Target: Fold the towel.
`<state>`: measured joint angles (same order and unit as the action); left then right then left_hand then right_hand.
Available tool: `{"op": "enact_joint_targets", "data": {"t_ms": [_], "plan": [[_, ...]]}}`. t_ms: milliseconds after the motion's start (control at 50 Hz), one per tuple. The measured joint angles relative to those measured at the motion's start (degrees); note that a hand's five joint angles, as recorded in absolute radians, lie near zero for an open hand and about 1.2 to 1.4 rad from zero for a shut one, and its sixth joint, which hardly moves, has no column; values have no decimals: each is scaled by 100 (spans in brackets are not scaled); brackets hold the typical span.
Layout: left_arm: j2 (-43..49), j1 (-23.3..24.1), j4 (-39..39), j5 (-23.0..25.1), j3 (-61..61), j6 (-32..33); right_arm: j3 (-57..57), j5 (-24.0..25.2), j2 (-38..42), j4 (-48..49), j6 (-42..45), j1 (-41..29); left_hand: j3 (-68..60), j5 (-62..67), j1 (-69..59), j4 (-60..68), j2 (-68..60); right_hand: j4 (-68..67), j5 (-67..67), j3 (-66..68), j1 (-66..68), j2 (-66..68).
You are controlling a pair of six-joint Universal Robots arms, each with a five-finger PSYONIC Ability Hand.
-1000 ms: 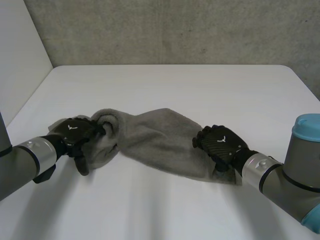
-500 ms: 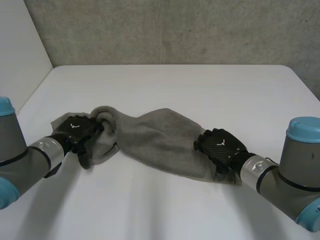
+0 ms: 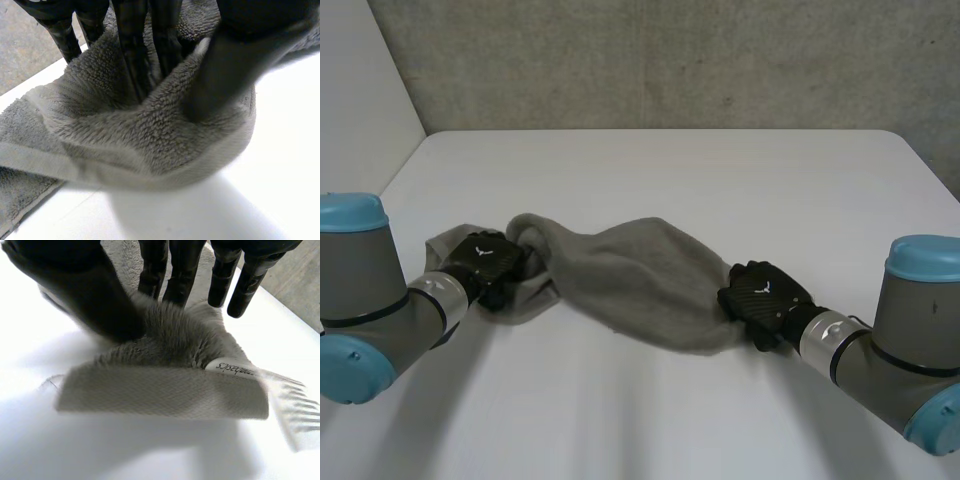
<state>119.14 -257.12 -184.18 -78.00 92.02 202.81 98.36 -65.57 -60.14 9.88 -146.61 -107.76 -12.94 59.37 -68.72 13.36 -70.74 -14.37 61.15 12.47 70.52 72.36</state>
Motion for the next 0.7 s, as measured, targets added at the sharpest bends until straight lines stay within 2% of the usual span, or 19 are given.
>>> {"op": "enact_joint_targets", "data": {"t_ms": [20,60,220,380,540,700], "plan": [[-15,7,3,6,3,-3,-26,10,-4,-13,-11,6,0,493,-433,0,-378,0,388,0,349,201],[-45,25,5,16,12,-13,-75,37,-61,-47,-43,45,0,632,-503,0,-406,0,515,0,450,211],[-387,88,92,66,68,-71,-181,300,-709,-275,-287,398,0,632,-516,0,-406,0,515,0,450,211],[-1191,48,365,266,200,-210,-219,787,-1433,-940,-655,855,0,633,-524,0,-406,0,516,0,450,211],[-1783,-215,837,947,450,-588,-361,1498,-1782,-2889,68,1371,0,633,-540,0,-406,0,516,0,450,230],[-1632,-583,1070,1345,479,-674,-540,1652,-1598,-3432,549,1561,0,633,-540,0,-406,0,517,0,450,231]]}}
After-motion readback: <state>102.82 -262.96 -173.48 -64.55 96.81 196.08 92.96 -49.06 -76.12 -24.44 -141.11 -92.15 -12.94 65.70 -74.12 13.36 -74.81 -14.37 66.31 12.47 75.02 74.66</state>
